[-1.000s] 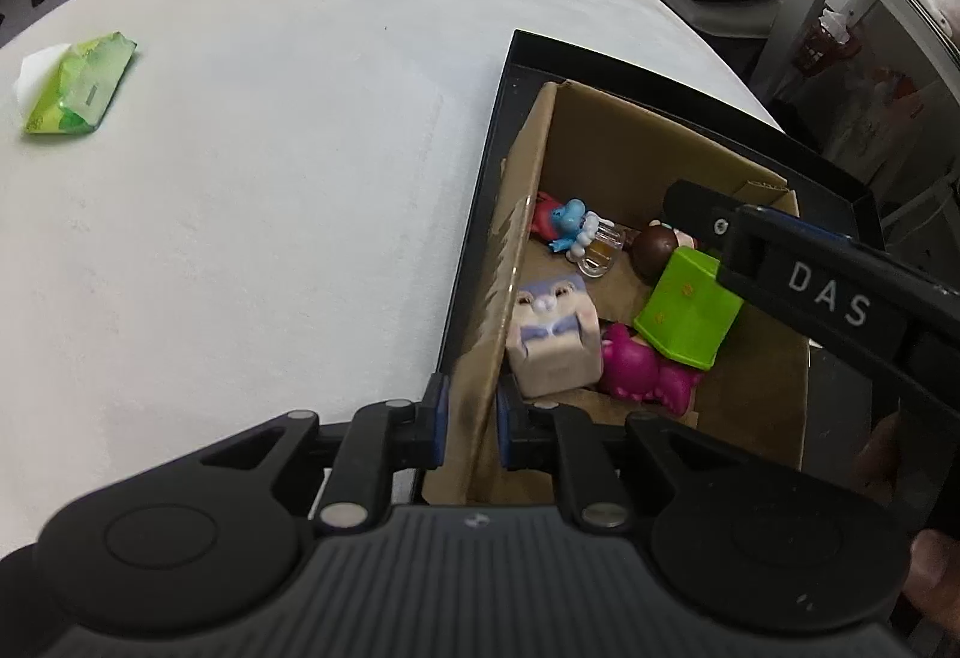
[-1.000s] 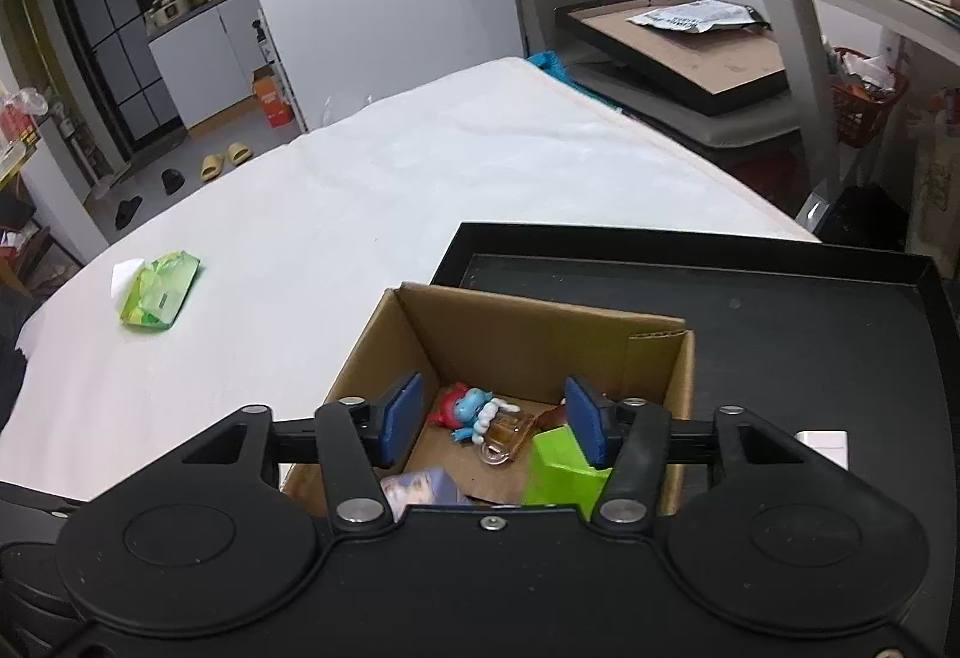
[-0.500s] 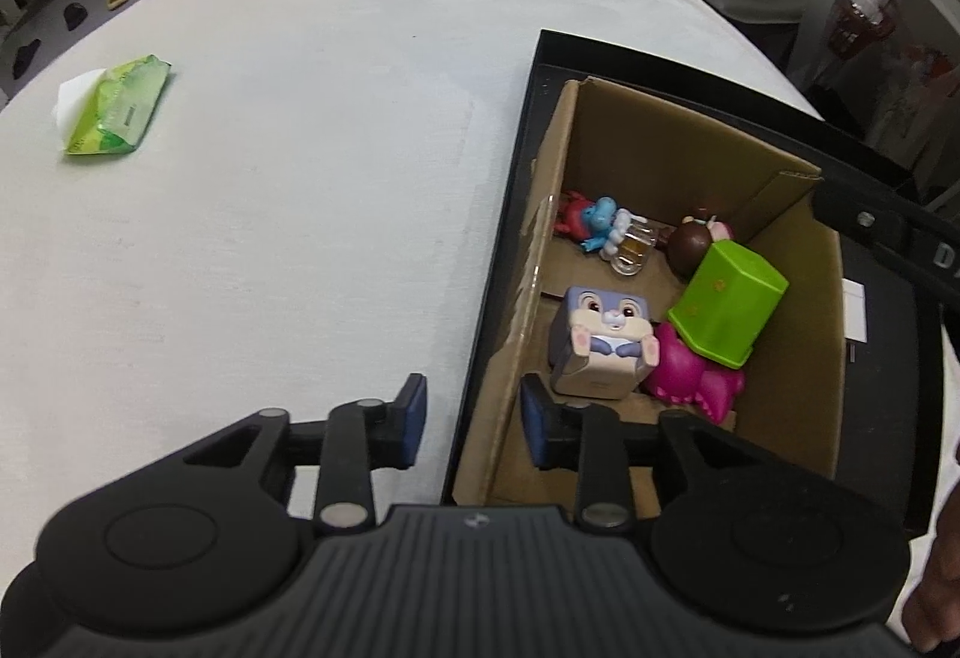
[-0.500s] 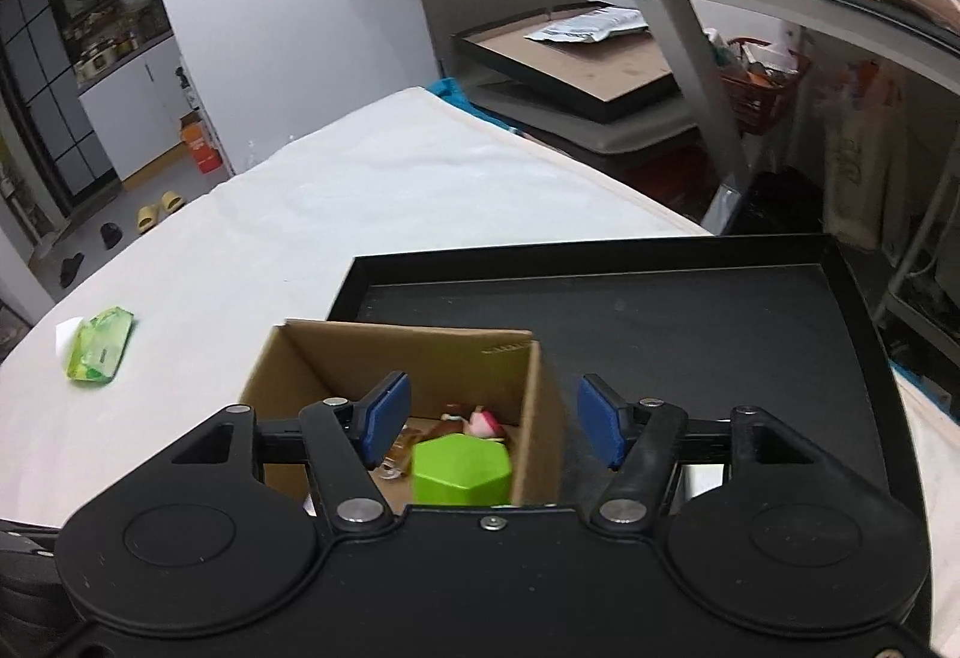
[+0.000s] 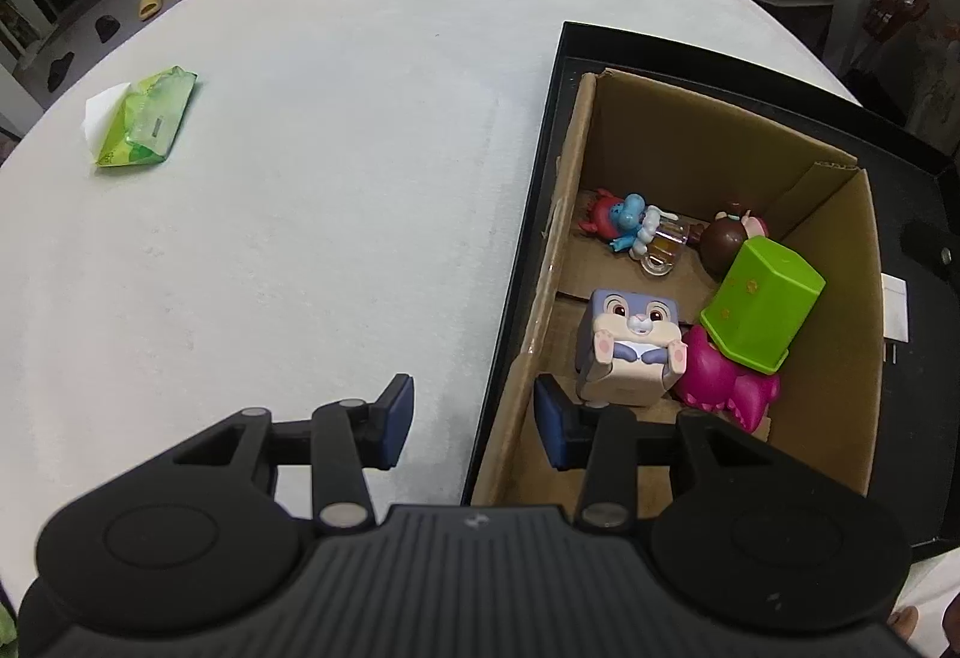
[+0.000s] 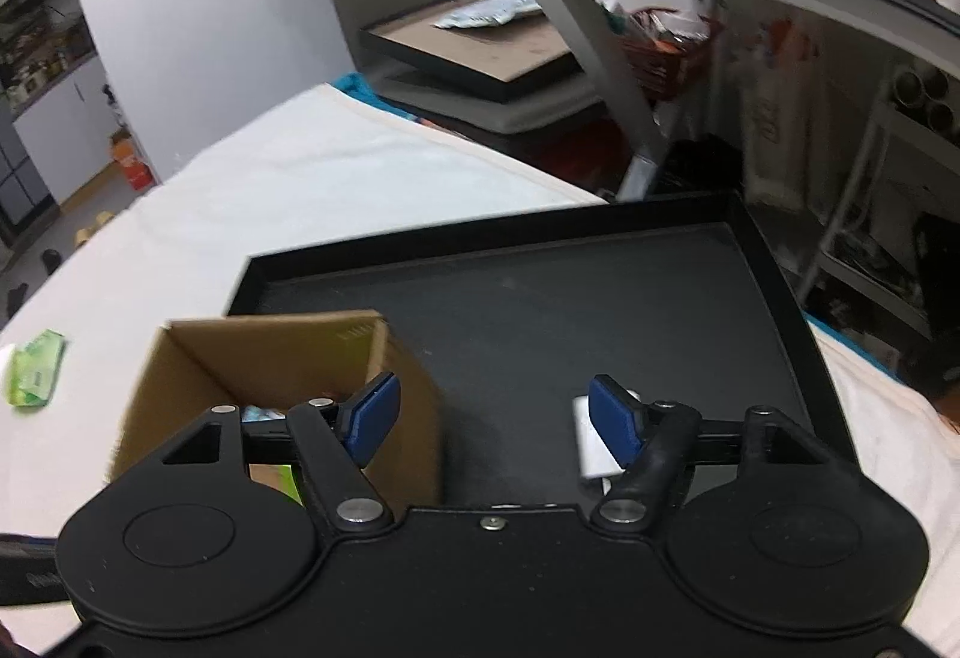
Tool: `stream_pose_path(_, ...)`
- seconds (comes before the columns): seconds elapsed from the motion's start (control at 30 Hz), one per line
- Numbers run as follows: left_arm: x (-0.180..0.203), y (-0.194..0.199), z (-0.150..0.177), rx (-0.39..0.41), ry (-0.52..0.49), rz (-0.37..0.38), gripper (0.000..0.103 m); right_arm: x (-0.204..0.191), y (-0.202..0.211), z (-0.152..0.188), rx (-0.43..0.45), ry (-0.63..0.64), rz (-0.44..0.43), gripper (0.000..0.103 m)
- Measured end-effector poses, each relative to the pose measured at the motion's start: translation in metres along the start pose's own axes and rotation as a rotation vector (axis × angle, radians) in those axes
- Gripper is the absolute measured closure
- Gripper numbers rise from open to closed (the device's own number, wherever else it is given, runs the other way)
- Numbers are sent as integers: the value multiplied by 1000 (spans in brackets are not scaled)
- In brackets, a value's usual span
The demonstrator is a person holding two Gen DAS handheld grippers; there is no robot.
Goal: Organize rigid objects
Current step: 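Reach the right tool to the white block and grasp it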
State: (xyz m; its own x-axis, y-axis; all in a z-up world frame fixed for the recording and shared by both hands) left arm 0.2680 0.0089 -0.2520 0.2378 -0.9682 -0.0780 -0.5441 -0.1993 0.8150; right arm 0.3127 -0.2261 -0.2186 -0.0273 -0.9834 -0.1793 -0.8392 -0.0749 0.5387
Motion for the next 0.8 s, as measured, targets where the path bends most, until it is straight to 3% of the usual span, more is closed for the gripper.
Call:
stream_pose_path(0.4,13,-8,-5,-7,-36,-84,60,27,-19,24,-62,-11,60,34)
stream_pose_path(0.8,38,-15,-10,-27,-109,-146,60,39,-48,53,-105,63,122,36)
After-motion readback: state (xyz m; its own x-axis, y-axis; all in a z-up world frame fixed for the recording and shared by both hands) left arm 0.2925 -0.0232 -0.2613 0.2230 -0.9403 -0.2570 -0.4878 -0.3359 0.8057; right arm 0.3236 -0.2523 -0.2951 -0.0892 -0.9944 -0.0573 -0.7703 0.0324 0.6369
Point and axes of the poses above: each gripper's, at about its wrist camera, not at the fingertips, and y roughly against the way its jaws point, x to its right, z to its underside, the point moved 8 cm from there along -y, roughly the way its jaws point, and after that the axes turned 15 degrees about x, right-handed, at the moved point
